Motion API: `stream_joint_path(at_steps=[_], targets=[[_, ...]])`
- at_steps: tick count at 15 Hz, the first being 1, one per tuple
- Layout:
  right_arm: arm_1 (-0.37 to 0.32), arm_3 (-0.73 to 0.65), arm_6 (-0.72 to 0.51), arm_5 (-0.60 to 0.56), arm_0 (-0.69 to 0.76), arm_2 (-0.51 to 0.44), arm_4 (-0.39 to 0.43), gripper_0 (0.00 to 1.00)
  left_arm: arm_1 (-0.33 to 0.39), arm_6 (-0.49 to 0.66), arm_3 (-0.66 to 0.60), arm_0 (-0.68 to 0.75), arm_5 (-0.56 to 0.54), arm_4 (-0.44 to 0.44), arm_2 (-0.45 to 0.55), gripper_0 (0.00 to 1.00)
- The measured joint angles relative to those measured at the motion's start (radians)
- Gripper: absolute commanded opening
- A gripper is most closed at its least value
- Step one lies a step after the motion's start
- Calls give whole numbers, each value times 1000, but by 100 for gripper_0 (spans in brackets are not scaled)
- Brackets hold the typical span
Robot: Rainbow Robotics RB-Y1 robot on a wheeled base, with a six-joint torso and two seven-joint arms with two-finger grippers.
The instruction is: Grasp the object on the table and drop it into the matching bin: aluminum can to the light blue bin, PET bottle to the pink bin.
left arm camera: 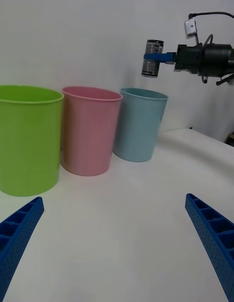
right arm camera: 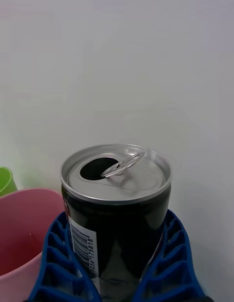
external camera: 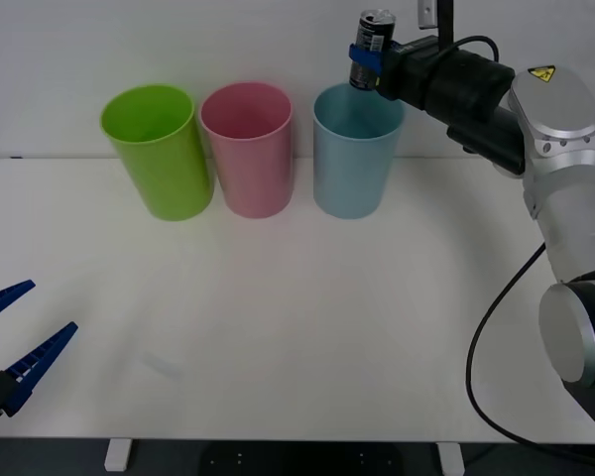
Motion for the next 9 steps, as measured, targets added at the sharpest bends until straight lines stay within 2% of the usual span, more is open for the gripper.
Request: stream_joint_path(at_steps=[2, 3, 4, 5, 9], targets=[[1, -1, 2, 0, 0, 1, 0, 1, 0, 0, 0, 0, 0, 0, 0, 100], [1, -1, 4, 0, 0, 0, 0, 6, 0, 0, 0, 0, 0, 0, 0, 100], [1, -1, 5, -1, 0, 0, 0, 47, 0, 0, 0, 0, 0, 0, 0, 100], [1, 0, 8, -1, 0, 0, 0, 99, 0, 0, 0, 0, 0, 0, 0, 100], [1, -1, 24, -2, 0, 0, -2, 100, 0, 0, 0, 0, 0, 0, 0, 100]])
